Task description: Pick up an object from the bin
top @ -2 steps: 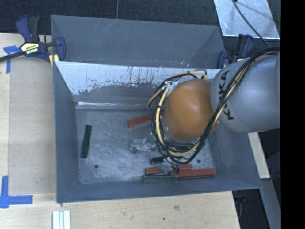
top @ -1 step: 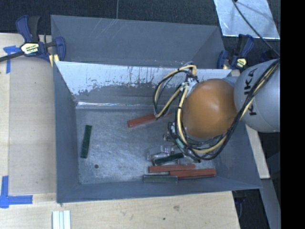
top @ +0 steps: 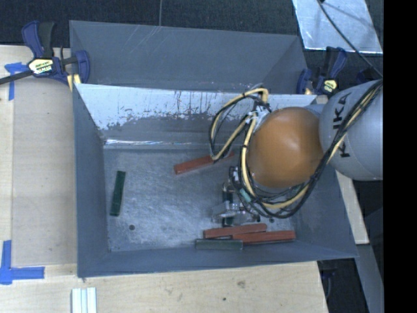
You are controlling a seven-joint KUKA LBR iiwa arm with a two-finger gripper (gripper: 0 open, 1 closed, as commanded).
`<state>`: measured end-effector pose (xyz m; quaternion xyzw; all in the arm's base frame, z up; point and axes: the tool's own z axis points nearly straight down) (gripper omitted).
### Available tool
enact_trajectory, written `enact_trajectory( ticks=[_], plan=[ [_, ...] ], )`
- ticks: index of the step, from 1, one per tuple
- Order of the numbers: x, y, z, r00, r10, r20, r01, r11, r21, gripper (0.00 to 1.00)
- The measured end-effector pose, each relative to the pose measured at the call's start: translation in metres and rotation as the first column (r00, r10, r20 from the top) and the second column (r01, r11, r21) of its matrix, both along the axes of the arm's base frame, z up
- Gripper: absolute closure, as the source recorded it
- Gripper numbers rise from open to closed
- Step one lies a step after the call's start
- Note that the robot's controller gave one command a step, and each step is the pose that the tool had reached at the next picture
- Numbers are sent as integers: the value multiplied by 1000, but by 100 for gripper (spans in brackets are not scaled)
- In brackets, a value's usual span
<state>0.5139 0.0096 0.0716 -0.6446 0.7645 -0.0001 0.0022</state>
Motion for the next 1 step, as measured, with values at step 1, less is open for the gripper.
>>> enact_trajectory(
  ticks=[1],
  plan=[
    [-1,-1,-1,1000,0,-2,0,1000,-1,0]
  ],
)
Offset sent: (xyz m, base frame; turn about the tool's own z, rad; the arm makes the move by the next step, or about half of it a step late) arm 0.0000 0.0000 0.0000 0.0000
